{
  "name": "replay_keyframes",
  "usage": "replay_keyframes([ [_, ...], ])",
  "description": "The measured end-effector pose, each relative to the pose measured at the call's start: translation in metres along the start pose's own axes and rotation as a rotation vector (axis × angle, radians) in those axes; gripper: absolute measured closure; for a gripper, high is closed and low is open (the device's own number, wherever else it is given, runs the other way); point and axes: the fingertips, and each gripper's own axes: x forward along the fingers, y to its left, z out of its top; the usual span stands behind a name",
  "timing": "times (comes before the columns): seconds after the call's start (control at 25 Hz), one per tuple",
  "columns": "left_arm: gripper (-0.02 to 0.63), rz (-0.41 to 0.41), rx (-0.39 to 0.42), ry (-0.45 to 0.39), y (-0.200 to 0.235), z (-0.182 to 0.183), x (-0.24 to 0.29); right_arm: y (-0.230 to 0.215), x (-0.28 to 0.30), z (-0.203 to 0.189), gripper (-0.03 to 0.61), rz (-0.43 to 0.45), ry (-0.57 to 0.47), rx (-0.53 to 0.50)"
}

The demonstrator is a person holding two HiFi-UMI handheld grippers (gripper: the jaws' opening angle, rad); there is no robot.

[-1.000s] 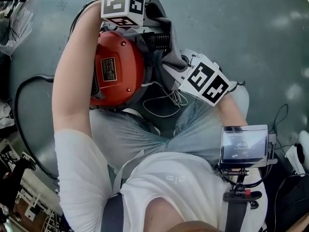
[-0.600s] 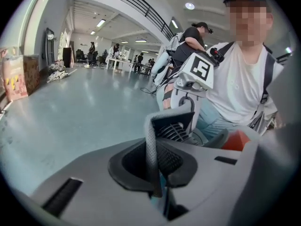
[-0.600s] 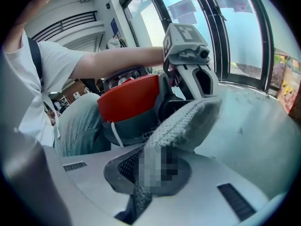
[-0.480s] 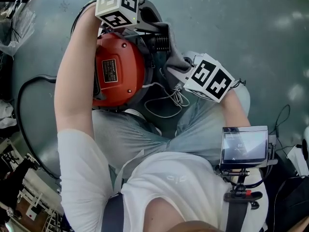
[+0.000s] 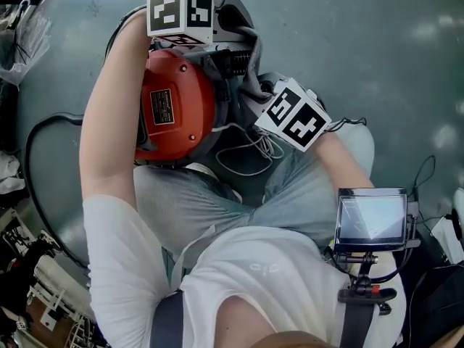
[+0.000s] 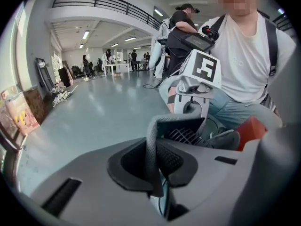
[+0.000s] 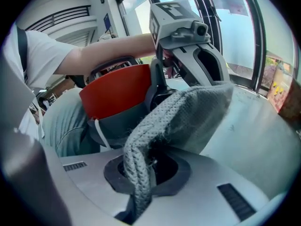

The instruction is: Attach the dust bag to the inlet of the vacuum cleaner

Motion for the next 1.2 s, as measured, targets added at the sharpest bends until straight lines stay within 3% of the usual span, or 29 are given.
replay_keyframes([
  [0.2, 0.584, -0.095, -0.159, -0.007, -0.009, -0.012, 0.0, 0.008, -0.035, 0.014, 0.56, 0.084, -0.068, -0.01],
  [0.32, 0.588, -0.119, -0.226, 0.038, -0.009, -0.025, 0.005, 0.002, -0.049, 0.019, 0.56, 0.138, -0.087, 0.077],
  [0.4, 0.589, -0.125, -0.217, 0.051, -0.009, -0.026, 0.003, 0.0, -0.043, 0.017, 0.56, 0.146, -0.059, 0.119],
  [0.48, 0.589, -0.114, -0.168, 0.04, -0.01, -0.02, -0.004, -0.002, -0.031, 0.005, 0.56, 0.101, 0.013, 0.104],
  [0.72, 0.588, -0.052, -0.032, 0.058, -0.016, -0.003, -0.019, -0.019, 0.003, -0.016, 0.56, -0.115, 0.096, -0.072],
  [0.8, 0.588, -0.071, -0.071, 0.025, -0.014, -0.005, -0.014, -0.011, 0.001, -0.01, 0.56, -0.092, 0.063, -0.11],
  [1.0, 0.588, -0.138, -0.215, 0.006, -0.01, -0.019, -0.002, 0.01, -0.038, 0.023, 0.56, 0.106, -0.08, 0.01],
  [1.12, 0.588, -0.144, -0.207, 0.027, -0.012, -0.018, -0.004, 0.006, -0.036, 0.023, 0.56, 0.158, -0.086, 0.073],
  [1.2, 0.588, -0.142, -0.178, 0.007, -0.017, -0.013, -0.012, 0.003, -0.02, 0.009, 0.56, 0.112, -0.022, 0.057],
])
